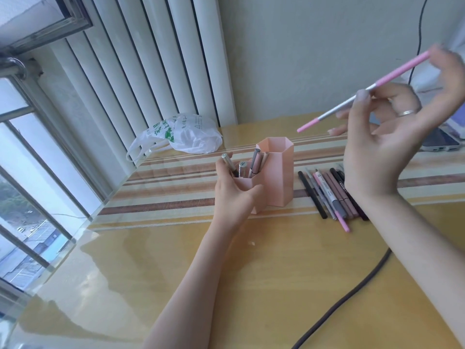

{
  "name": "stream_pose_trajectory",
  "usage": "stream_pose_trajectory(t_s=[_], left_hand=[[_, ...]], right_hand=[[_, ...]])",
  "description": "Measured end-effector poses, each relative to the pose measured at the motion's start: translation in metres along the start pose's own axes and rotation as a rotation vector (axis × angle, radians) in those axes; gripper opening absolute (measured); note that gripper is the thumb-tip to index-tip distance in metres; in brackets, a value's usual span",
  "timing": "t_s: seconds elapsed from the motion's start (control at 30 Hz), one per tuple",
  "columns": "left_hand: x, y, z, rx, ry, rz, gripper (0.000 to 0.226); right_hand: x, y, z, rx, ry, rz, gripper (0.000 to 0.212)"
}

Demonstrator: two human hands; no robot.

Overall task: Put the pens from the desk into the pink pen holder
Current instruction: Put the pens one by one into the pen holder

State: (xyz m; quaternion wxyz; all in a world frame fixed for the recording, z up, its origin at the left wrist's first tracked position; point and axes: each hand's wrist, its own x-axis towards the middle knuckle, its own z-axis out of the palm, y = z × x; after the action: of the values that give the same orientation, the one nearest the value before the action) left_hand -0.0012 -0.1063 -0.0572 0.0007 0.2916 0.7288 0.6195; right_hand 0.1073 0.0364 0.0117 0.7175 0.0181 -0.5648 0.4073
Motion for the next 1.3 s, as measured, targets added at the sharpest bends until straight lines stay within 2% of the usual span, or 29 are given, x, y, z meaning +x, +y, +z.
stream_pose_trajectory(t_s=[0.17,0.27,0.37,0.43,0.57,0.7,0.77,0.8,0.83,0.9,1.0,1.07,1.2,1.3], left_hand=[[0.001,-0.002,0.001,0.024,0.004,0.000,0.060],[0.001,-0.003,0.001,0.038,0.008,-0.002,0.063],[0.001,-0.004,0.001,0.039,0.011,0.004,0.065],[0.001,-0.003,0.002,0.049,0.012,0.013,0.065],[0.001,-0.002,0.001,0.049,0.009,0.021,0.064],[-0.001,-0.001,0.003,0.091,0.028,0.021,0.060],[-0.002,-0.001,0.004,0.135,0.054,0.028,0.055],[-0.002,-0.001,0.005,0.152,0.062,0.033,0.054],[-0.003,-0.001,0.005,0.161,0.067,0.038,0.053],[-0.003,-0.001,0.005,0.165,0.069,0.044,0.053],[-0.003,-0.002,0.005,0.167,0.069,0.051,0.053],[-0.003,-0.002,0.005,0.174,0.072,0.059,0.053],[-0.003,-0.002,0.005,0.174,0.077,0.073,0.052],[-0.002,-0.004,0.005,0.168,0.073,0.071,0.054]], right_hand=[[-0.010,0.002,0.004,-0.113,-0.114,0.041,0.042],[-0.022,0.016,0.008,-0.226,-0.277,0.047,0.045],[-0.033,0.036,0.009,-0.386,-0.497,0.011,0.034],[-0.038,0.044,0.011,-0.495,-0.576,-0.032,0.043],[-0.033,0.051,0.008,-0.569,-0.560,-0.030,0.062],[-0.015,0.051,-0.003,-0.500,-0.510,0.168,0.064],[-0.005,0.056,-0.014,-0.579,-0.484,0.291,0.053],[-0.003,0.059,-0.019,-0.642,-0.525,0.344,0.043],[-0.002,0.061,-0.022,-0.694,-0.594,0.398,0.035],[-0.012,0.061,-0.023,-0.776,-0.773,0.466,0.031],[-0.033,0.056,-0.016,-0.977,-1.062,0.354,0.041],[-0.041,0.056,-0.011,-1.045,-1.171,0.300,0.042],[-0.046,0.062,-0.007,-1.055,-1.251,0.272,0.033],[-0.041,0.059,-0.007,-0.842,-1.166,0.473,0.023]])
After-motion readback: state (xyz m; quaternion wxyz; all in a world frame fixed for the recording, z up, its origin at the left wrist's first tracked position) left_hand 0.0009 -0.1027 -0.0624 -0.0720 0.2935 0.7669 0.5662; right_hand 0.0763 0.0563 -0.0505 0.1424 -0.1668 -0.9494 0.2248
